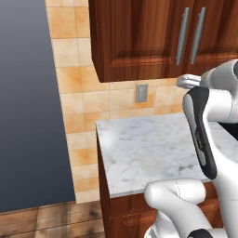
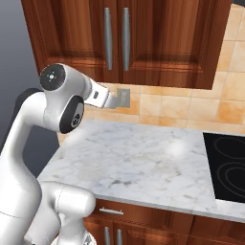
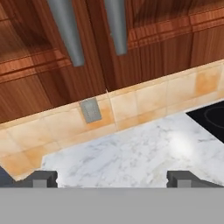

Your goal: Open the cabinet. Pick the sponge and place it next to the sink. Then close the cabinet.

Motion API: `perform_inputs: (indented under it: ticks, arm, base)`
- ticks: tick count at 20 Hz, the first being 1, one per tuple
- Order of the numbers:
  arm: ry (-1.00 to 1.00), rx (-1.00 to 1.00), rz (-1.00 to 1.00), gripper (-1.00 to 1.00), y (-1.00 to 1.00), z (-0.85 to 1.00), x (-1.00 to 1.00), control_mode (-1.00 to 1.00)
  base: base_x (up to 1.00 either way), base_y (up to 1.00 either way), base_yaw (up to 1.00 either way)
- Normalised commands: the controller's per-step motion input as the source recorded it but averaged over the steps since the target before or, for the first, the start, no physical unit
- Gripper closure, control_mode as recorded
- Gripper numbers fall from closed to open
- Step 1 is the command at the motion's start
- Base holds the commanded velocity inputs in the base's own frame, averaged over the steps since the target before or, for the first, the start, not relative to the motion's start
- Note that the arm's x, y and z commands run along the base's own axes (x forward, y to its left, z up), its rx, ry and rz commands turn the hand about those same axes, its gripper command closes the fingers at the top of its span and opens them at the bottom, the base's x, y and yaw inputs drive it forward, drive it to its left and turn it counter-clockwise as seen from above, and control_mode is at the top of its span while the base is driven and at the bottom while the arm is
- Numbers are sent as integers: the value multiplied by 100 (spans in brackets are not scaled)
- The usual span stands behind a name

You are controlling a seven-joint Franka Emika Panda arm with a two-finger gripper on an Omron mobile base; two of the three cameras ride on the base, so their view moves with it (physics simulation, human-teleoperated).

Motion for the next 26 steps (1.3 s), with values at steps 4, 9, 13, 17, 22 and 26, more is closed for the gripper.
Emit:
perform_inputs:
  ticks: [4,9,13,17,22,26]
  arm:
    - [-1,0,8,-100,0,75,-33,-100]
    - [0,-2,3,-100,0,20,-7,-100]
    - [-1,-12,0,-100,12,-1,12,-100]
    - [0,-12,0,-100,32,0,0,-100]
    - [0,-1,0,-100,17,0,0,-100]
    - [0,2,2,-100,0,0,5,-100]
  base:
    - [0,0,0]
    - [0,0,0]
    - [0,0,0]
    - [0,0,0]
    - [0,0,0]
    - [0,0,0]
